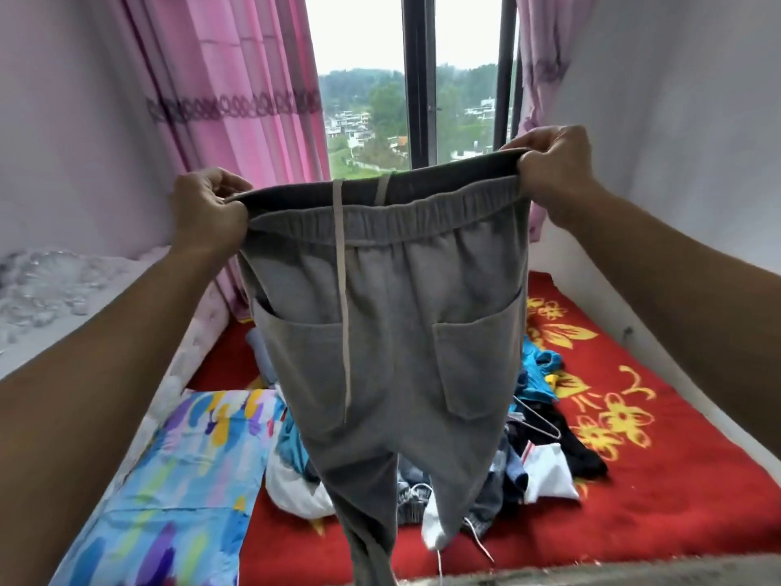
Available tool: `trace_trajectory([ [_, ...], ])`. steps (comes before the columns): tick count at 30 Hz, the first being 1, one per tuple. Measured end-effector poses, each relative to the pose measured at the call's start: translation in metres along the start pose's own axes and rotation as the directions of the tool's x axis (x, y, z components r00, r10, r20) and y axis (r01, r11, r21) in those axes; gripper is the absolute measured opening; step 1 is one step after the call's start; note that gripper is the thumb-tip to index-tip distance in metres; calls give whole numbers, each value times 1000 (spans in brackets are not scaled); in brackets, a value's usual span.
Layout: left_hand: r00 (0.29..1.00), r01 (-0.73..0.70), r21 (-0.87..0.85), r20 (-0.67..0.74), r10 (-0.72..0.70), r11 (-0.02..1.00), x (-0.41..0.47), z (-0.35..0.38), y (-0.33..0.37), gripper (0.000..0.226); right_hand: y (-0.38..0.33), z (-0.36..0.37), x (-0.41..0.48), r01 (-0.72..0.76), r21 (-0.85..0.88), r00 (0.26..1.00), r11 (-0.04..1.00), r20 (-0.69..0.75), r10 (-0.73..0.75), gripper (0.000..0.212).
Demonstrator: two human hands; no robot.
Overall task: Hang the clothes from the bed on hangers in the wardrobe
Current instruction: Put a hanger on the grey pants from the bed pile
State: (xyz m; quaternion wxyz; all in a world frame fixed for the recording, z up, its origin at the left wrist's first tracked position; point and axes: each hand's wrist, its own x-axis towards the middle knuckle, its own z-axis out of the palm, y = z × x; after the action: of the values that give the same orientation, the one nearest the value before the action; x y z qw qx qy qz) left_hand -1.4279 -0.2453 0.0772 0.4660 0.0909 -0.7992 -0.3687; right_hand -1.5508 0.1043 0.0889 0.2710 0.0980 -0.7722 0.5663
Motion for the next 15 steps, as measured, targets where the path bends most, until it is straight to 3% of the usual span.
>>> trace_trajectory([
  [3,993,56,-21,103,-53,998,-8,27,-17,32,29,6,1,-44,11,999,999,32,44,28],
  [5,971,64,41,230,-71,997,-23,51,-39,35,68,13,-4,-85,-79,990,993,104,93,26],
  [9,848,29,258,505,-161,966,-64,109,-96,41,165,30,-16,-106,-353,942,930,264,208,32],
  [12,758,-146,466,620,-204,872,-88,161,-134,37,234,45,-24,4,-564,909,826,346,232,31],
  [15,679,-332,557,702,-217,762,-111,218,-167,34,309,63,-21,157,-665,845,730,473,249,33],
])
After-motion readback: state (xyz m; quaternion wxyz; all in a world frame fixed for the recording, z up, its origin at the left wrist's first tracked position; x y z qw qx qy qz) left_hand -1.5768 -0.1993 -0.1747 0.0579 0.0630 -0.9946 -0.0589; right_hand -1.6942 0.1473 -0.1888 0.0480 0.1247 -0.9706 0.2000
